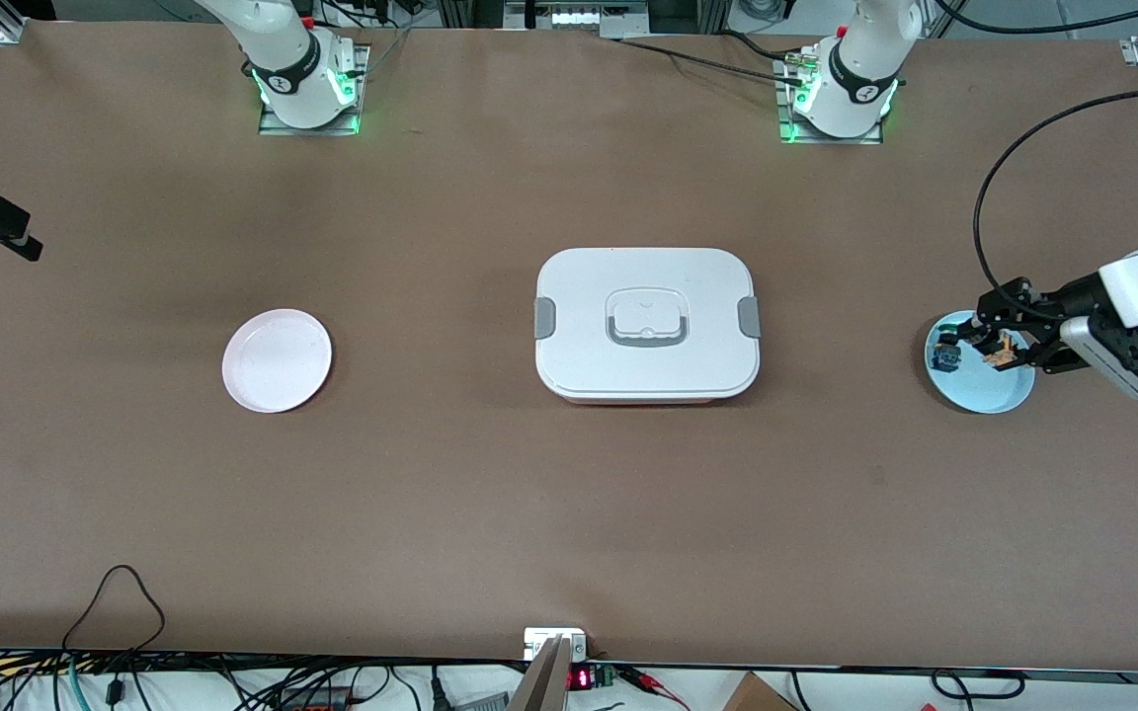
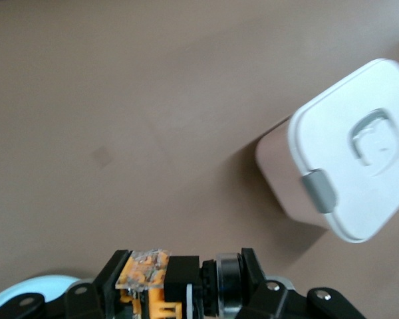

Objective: Transfer orange switch to right arm and place
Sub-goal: 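Lift the switch with the left gripper while the right gripper approaches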

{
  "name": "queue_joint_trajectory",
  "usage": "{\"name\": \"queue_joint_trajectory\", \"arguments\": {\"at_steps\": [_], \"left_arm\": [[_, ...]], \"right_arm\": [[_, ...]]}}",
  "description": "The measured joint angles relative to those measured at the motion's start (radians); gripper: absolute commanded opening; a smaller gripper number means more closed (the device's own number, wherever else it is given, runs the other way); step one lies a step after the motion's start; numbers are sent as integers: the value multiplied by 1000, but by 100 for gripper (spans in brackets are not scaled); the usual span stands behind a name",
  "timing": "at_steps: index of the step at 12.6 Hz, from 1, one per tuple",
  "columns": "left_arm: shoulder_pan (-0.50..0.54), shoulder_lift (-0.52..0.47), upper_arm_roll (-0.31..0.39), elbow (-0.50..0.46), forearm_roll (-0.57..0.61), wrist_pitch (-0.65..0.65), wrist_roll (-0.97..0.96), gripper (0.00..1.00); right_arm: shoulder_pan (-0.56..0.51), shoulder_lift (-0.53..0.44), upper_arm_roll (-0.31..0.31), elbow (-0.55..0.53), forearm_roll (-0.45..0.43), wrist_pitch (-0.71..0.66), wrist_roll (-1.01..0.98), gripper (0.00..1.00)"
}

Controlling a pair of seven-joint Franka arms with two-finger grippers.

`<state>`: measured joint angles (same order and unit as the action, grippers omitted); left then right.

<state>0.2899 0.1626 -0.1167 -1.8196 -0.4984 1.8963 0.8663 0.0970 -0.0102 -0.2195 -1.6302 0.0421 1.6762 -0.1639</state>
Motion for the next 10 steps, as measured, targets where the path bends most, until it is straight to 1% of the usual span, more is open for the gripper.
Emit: {"name": "queue_joint_trajectory", "arguments": {"at_steps": [3, 7, 10], "left_arm": [[-16, -20, -1, 17, -156, -68, 87, 0], [-65, -17, -2, 11, -324, -175, 185, 0], [-79, 23, -2, 2, -464, -207, 389, 0]], "right_arm": [[6, 2, 7, 0, 6, -24, -19, 100], [16, 22, 11, -3, 7, -64, -94, 100], [27, 27, 14, -3, 8, -101, -95, 100]]}}
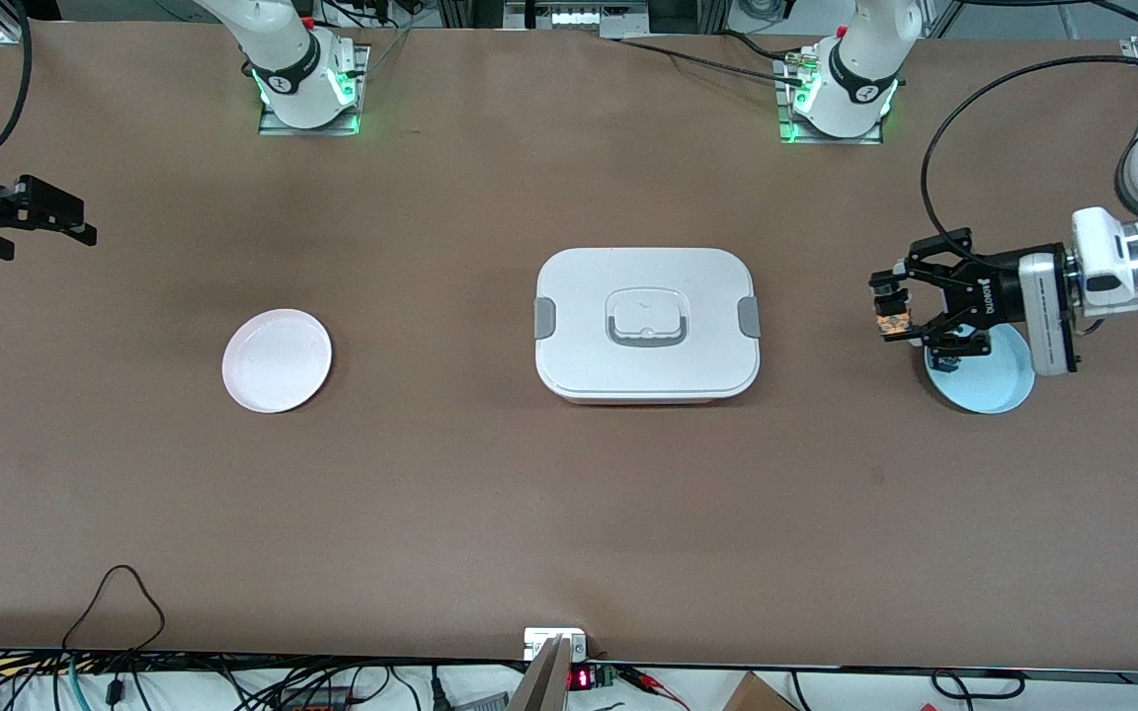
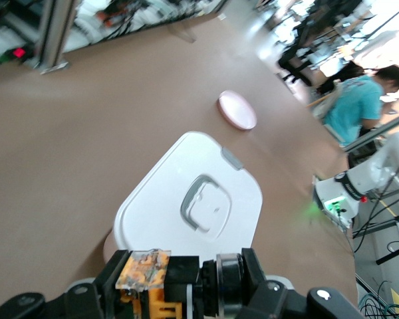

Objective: Transfer orange switch to right arm and place
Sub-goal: 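Lift the switch with the left gripper while the right gripper approaches, then bring the switch above the box toward the right gripper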

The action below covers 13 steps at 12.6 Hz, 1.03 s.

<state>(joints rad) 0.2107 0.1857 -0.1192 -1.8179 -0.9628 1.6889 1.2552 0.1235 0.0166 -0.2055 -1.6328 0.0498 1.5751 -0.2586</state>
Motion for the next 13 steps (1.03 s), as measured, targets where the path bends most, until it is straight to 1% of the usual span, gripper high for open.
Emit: {"name": "queue_joint_trajectory", "arguments": {"at_steps": [1, 2, 3, 5, 6, 9, 11, 13], "left_arm": [[-4, 17, 0, -4, -37, -19, 77, 0], [-11, 29, 0, -11, -79, -45, 155, 0], [-24, 36, 0, -22, -126, -74, 233, 0], [-64, 46, -1, -44, -208, -99, 363, 0], [-83, 52, -1, -50, -238, -108, 409, 0], [-126, 72, -2, -63, -346, -121, 525, 0], [-158, 88, -2, -82, -423, -122, 596, 0], [-190, 103, -2, -93, -475, -122, 651, 0]], "right_arm": [[5, -3, 1, 1, 21, -18, -1, 100], [11, -4, 2, 1, 78, -42, -1, 100], [14, -5, 3, 1, 160, -72, 3, 100], [10, 1, 0, -21, 352, -116, 26, 100], [6, 6, -3, -48, 450, -118, 27, 100], [4, 30, -4, -154, 788, -104, 26, 100], [40, 50, 3, -214, 996, -36, 26, 100], [139, 78, 10, -250, 1181, 75, 26, 100]]}}
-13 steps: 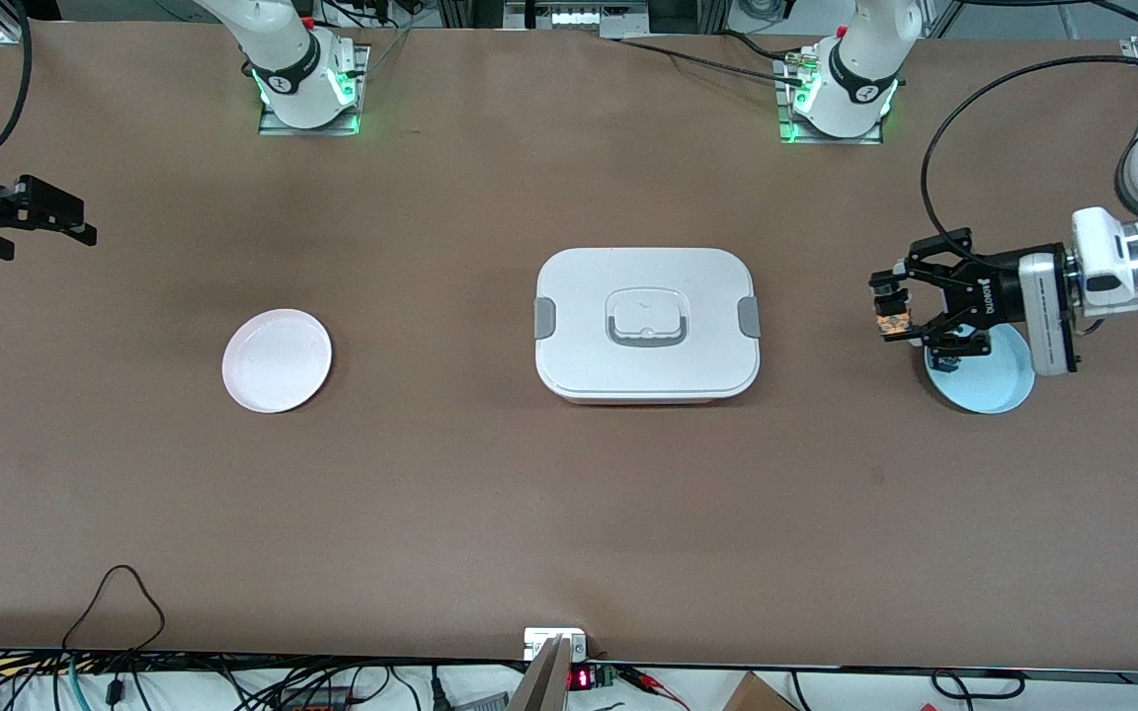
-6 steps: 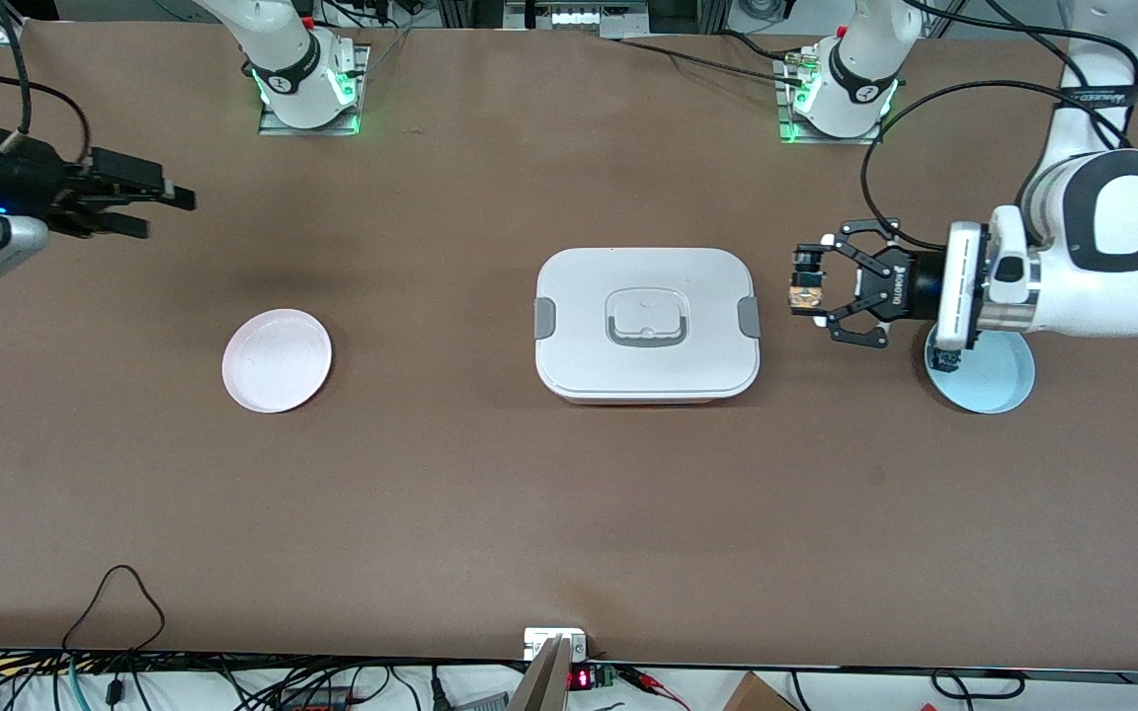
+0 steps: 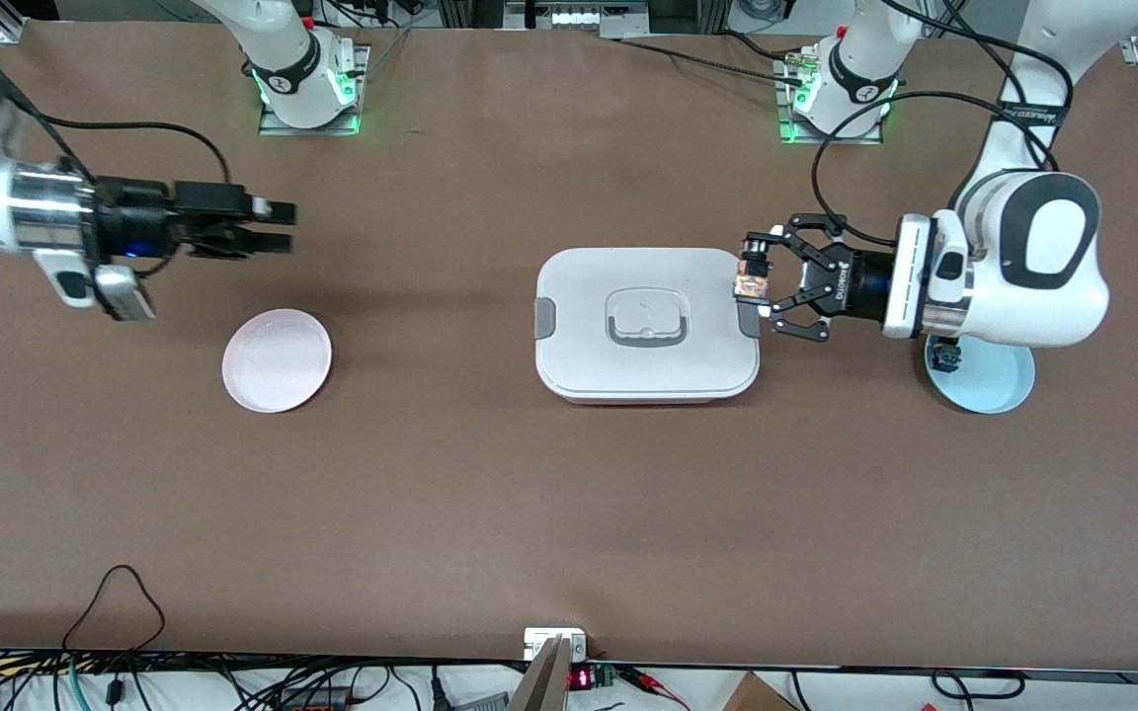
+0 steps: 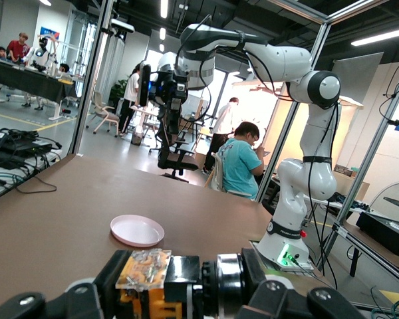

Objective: Transfer orange switch to right arm and place
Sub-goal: 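Bring the switch above the box toward the right gripper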

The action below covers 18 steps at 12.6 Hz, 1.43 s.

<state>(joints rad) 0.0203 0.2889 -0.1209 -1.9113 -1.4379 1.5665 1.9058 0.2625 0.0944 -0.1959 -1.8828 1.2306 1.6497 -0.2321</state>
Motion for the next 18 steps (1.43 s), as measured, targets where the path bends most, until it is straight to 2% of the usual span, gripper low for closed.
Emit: {"name": "queue_joint_trajectory", "arguments": {"at_steps": [3, 4, 11, 14, 18], "left_arm": [[-48, 30, 0, -2, -41, 0, 62, 0], [-60, 37, 0, -2, -45, 0, 69, 0], [-128, 49, -1, -2, -131, 1, 77, 0], [-131, 50, 0, -2, -134, 1, 77, 0], [-134, 50, 0, -2, -134, 1, 77, 0]], "right_arm": [[158, 54, 6, -37, 271, 134, 3, 100], [195, 73, 6, -43, 328, 170, 2, 100], [451, 151, 8, -46, 616, 500, -193, 100], [540, 153, 8, -41, 652, 612, -213, 100], [570, 164, 8, -21, 663, 663, -229, 100]]}}
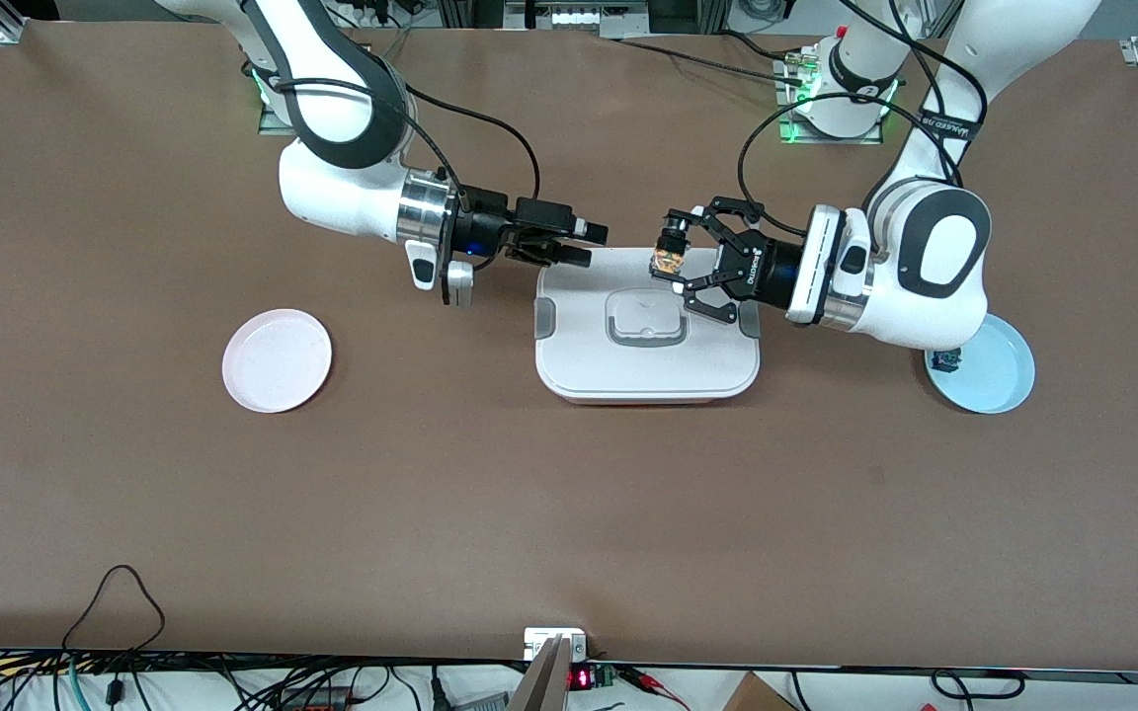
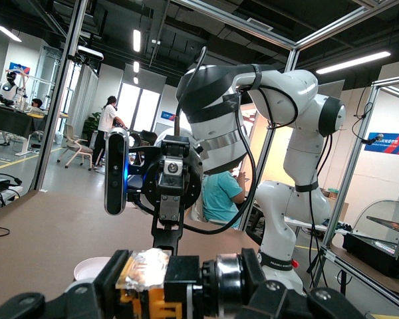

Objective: Transfer orange switch to right arm and place
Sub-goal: 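Bring the switch above the box toward the right gripper, then grasp the switch with the right gripper while the left gripper opens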

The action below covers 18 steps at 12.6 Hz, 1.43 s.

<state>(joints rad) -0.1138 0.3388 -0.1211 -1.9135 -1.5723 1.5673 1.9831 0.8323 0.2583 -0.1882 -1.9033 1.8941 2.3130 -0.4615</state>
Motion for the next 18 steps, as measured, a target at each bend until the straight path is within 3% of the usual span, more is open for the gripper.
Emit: {"name": "queue_joint_trajectory", "arguments": {"at_steps": [4, 13, 17, 18], "left_arm": [[0, 0, 0, 0, 0, 0, 0, 0], [-5, 10, 0, 0, 0, 0, 2, 0], [-6, 10, 0, 0, 0, 0, 2, 0], [-6, 10, 0, 0, 0, 0, 2, 0]], "right_arm": [[80, 41, 0, 73, 119, 102, -11, 100], [133, 142, -2, 197, 136, 199, -10, 99], [134, 142, -10, 199, 178, 199, -8, 87], [136, 142, -10, 199, 188, 199, -8, 80]]}}
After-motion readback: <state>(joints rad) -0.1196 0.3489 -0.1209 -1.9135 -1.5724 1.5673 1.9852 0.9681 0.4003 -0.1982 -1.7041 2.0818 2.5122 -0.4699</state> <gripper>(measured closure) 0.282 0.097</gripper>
